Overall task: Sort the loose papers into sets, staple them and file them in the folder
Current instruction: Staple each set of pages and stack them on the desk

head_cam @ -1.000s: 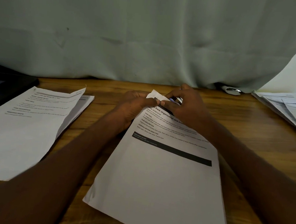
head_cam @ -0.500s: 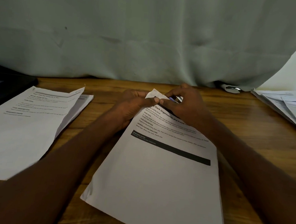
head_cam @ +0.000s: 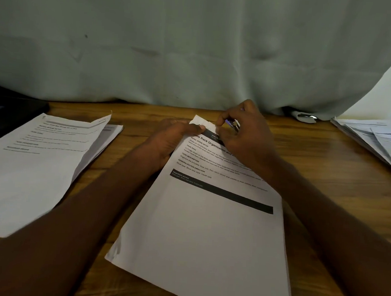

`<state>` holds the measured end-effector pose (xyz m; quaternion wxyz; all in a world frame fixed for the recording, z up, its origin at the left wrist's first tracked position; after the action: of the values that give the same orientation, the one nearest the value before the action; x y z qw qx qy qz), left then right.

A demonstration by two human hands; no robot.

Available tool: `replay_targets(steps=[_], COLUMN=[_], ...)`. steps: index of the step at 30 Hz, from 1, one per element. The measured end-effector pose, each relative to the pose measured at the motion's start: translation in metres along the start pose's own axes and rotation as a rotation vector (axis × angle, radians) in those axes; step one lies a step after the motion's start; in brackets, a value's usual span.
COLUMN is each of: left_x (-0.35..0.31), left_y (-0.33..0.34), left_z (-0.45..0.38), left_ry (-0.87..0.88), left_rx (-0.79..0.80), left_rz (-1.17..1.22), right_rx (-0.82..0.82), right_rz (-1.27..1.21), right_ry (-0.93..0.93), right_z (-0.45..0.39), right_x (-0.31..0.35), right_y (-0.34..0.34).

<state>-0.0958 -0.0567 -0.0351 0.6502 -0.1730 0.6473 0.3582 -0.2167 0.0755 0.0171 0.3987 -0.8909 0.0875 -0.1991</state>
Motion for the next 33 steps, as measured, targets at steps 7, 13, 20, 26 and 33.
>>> replay_targets(steps=[7, 13, 20, 26, 33], left_x=[0.000, 0.003, 0.001, 0.001, -0.001], left_y=[0.002, 0.003, 0.003, 0.004, 0.002], left_z=[0.002, 0.002, 0.001, 0.000, -0.002], left_ry=[-0.018, -0.021, 0.021, 0.055, 0.121], left_rx=[-0.020, 0.008, -0.015, -0.026, -0.035], left_rz=[0.020, 0.054, 0.003, -0.059, -0.154], right_rx=[-0.052, -0.063, -0.027, 0.016, 0.036], right_rz=[0.103, 0.121, 0.104, 0.096, 0.071], right_ry=[-0.003, 0.009, -0.017, -0.024, -0.047], right_z=[0.007, 0.006, 0.005, 0.004, 0.005], right_x=[0.011, 0.011, 0.012, 0.011, 0.014], right_y=[0.004, 0.005, 0.004, 0.005, 0.008])
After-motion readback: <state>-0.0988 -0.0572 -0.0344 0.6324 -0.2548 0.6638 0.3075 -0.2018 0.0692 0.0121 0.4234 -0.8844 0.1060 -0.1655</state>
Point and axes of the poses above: each hand's wrist, its own z-axis away from the middle knuckle, its own y-axis out of the palm, x = y × z, the point moved 6 cm from there along -z, towards the middle knuckle, and after that the axes turned 11 degrees about z, right-handed, at the moved point
